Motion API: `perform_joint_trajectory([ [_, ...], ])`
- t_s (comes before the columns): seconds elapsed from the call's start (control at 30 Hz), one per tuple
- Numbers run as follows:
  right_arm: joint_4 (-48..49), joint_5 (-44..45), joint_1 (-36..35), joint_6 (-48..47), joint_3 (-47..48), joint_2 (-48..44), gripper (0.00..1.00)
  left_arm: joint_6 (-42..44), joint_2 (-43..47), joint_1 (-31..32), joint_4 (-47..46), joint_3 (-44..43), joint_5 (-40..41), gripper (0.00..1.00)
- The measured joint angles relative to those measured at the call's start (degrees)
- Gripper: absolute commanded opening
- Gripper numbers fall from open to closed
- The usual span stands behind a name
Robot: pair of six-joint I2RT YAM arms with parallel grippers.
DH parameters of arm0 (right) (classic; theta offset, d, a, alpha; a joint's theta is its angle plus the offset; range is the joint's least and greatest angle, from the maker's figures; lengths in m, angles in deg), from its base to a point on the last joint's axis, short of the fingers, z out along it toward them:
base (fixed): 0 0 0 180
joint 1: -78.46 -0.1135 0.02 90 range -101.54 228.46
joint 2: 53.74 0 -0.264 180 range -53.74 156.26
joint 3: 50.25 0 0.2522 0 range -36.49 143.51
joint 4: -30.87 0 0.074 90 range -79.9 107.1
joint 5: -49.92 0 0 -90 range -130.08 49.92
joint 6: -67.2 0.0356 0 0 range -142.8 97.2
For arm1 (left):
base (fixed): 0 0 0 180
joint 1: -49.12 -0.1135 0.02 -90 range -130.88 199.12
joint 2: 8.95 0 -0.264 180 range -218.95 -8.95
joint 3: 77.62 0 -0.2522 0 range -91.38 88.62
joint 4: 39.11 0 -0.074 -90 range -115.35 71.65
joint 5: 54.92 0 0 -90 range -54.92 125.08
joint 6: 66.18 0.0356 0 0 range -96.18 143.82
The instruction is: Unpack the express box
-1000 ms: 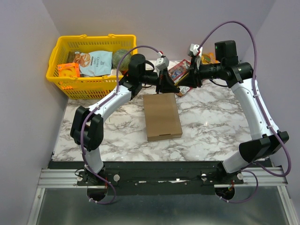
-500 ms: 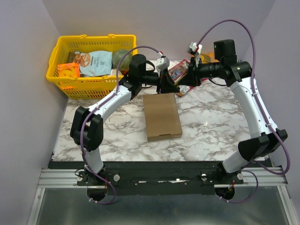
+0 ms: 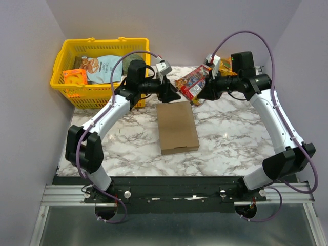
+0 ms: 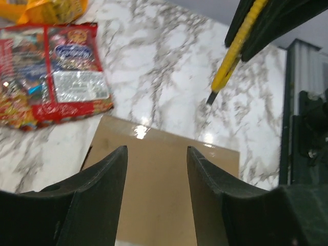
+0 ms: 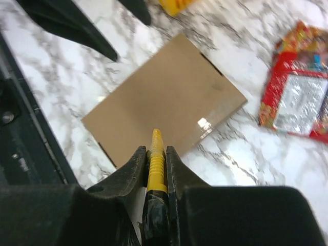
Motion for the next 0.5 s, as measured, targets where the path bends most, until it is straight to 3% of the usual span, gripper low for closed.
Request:
perform_joint_trajectory([
  [0.1,4.3,9.2,0.0,4.0,-5.7,-2.7,0.00,4.5,2.6,-0.4,3.9,3.6,4.6,0.56],
  [0.27,12.4,29.3,0.1,11.8,-15.5,-7.8,0.00,10.5,2.9,0.8,8.8,8.6,12.2,0.34],
  [0.43,18.6,36.3,0.3,14.1,-20.1,-9.2,0.00,17.7,2.6,1.0,15.2,12.3,16.8,0.14],
  [0.5,21.4,37.6,0.3,14.3,-22.8,-9.3,0.00,20.4,2.7,1.0,16.9,14.1,17.8,0.11],
])
